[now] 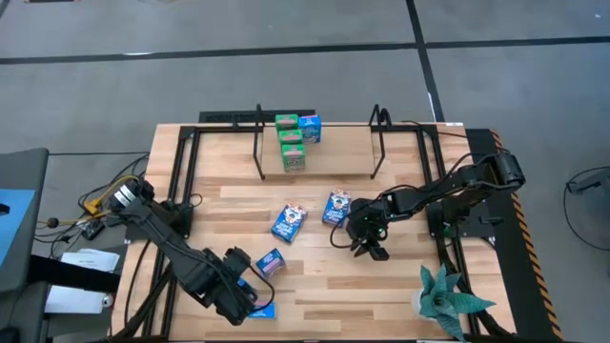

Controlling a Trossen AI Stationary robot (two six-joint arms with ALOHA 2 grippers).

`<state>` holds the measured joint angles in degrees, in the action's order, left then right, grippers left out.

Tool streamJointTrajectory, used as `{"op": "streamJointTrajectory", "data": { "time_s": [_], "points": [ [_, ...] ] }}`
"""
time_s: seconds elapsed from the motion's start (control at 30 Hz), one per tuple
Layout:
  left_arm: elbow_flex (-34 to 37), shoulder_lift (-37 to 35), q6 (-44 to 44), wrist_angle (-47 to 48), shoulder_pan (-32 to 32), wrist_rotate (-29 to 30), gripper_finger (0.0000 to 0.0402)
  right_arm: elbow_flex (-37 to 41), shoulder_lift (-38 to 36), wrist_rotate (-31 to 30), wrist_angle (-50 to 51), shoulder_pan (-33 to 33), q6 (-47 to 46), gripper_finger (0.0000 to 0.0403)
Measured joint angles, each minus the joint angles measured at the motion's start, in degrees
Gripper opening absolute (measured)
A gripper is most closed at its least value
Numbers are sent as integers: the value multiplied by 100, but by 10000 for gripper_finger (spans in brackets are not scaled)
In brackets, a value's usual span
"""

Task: Stack cereal on shelf
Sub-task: Put the left light blue cereal box on the shelf aligned with the other light blue cereal box

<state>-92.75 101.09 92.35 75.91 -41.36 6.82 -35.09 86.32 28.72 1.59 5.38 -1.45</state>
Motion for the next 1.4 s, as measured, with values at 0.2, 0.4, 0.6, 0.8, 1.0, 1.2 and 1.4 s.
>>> {"op": "streamJointTrajectory", "data": {
  "time_s": [0.2,0.4,0.6,0.8,1.0,1.2,1.4],
  "points": [
    [120,111,-39,-274,-29,-21,308,-7,0,29,116,93,0,136],
    [112,289,-190,-280,21,-60,319,-7,0,29,76,92,0,136],
    [116,498,-340,-398,22,-253,328,-7,0,29,84,99,-24,136],
    [116,607,-520,-563,28,-514,325,-7,0,25,93,134,-64,136],
    [116,585,-558,-514,75,-556,291,-7,0,-2,-37,123,-61,136],
    [116,585,-619,-480,70,-439,250,-7,0,-19,-21,123,-32,136],
    [116,587,-789,-481,108,-376,227,-4,0,-17,109,123,-7,136]
  ]
}}
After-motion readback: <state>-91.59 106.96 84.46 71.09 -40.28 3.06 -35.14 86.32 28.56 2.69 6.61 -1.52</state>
